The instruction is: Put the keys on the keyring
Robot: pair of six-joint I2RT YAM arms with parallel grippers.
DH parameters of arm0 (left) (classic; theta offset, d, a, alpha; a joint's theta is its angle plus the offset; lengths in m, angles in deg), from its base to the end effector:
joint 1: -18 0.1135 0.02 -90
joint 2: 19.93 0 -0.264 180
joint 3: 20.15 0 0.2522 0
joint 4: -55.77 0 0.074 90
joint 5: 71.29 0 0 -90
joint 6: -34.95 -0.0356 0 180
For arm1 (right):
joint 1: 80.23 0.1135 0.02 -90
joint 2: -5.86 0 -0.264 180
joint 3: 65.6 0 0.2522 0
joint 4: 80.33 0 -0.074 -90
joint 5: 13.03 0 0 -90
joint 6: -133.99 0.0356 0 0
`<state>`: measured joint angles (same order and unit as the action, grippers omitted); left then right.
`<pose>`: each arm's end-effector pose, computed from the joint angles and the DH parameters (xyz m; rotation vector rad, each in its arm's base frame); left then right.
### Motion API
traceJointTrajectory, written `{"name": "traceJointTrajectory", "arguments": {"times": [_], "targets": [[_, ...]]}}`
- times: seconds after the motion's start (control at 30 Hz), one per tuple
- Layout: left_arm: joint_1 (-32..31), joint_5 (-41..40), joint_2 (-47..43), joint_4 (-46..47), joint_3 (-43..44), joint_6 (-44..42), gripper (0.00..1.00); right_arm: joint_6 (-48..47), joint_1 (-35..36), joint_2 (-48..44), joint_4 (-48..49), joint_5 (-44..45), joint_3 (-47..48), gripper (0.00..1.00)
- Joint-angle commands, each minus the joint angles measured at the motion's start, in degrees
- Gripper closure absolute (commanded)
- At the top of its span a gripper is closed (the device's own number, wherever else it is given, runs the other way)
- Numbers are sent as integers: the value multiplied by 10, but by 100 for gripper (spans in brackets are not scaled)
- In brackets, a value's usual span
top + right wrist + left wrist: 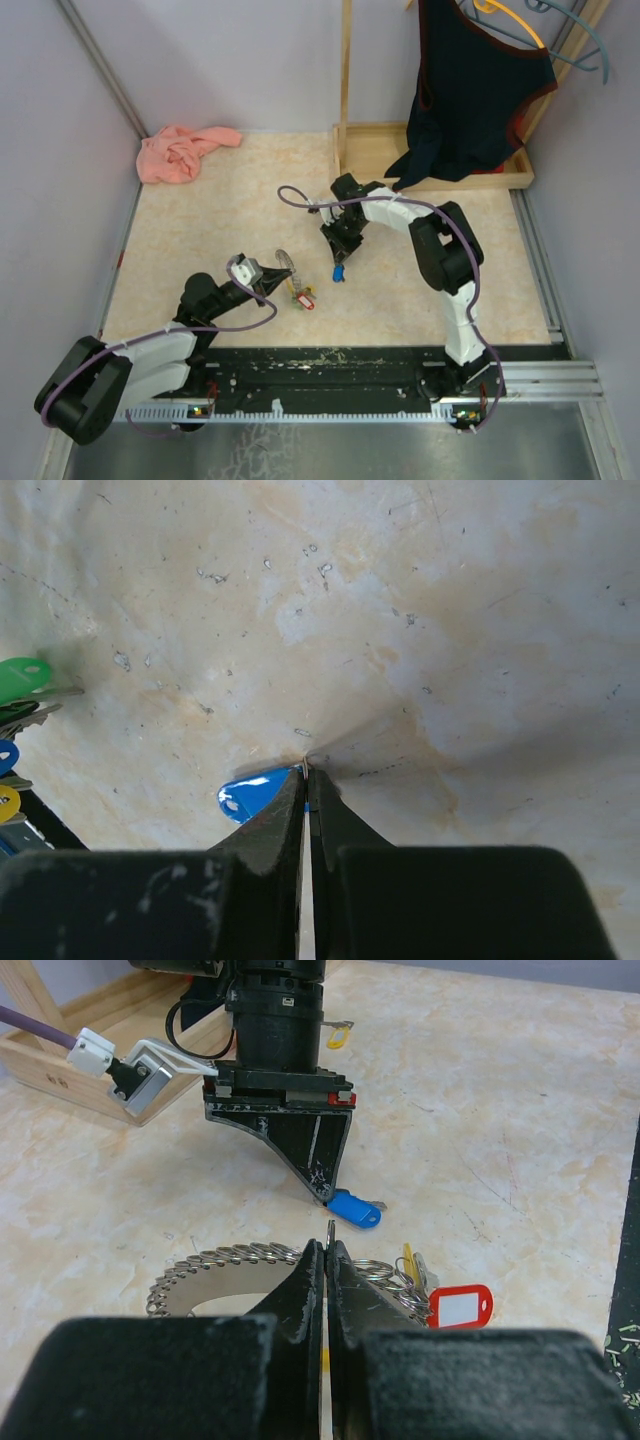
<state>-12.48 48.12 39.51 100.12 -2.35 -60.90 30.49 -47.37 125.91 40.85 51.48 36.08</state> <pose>0.1455 -0.1059 0.1782 0.8705 1.3128 -0.7290 0.3404 0.2381 0.1590 -1.2157 2.6512 0.7051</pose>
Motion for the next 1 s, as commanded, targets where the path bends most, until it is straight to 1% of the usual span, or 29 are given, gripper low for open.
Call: {"name": "traceJointTrajectory", "arguments": {"times": [0.0, 0.17, 0.4, 0.53, 0.67, 0.83, 0.9, 0.97], "targets": [[0, 5, -9, 21, 10, -2, 99, -7, 4, 10, -9, 27, 10, 100], [1, 6, -12, 19, 11, -2, 99, -7, 7, -47, 47, 34, -34, 100], [0, 18, -12, 22, 13, -4, 99, -19, 9, -188, 199, 25, -149, 100], [0, 35, -12, 24, 16, -11, 99, -24, 10, -269, 316, 0, -225, 100], [0, 55, -7, 26, 20, -22, 99, -33, 14, -357, 471, -18, -342, 100], [1, 100, 23, 32, 33, -37, 99, -51, 27, -454, 660, -4, -487, 100], [1, 122, 36, 50, 35, -34, 99, -49, 29, -474, 711, -18, -524, 100], [1, 139, 48, 73, 34, -29, 99, -64, 29, -490, 724, -52, -542, 100]]}}
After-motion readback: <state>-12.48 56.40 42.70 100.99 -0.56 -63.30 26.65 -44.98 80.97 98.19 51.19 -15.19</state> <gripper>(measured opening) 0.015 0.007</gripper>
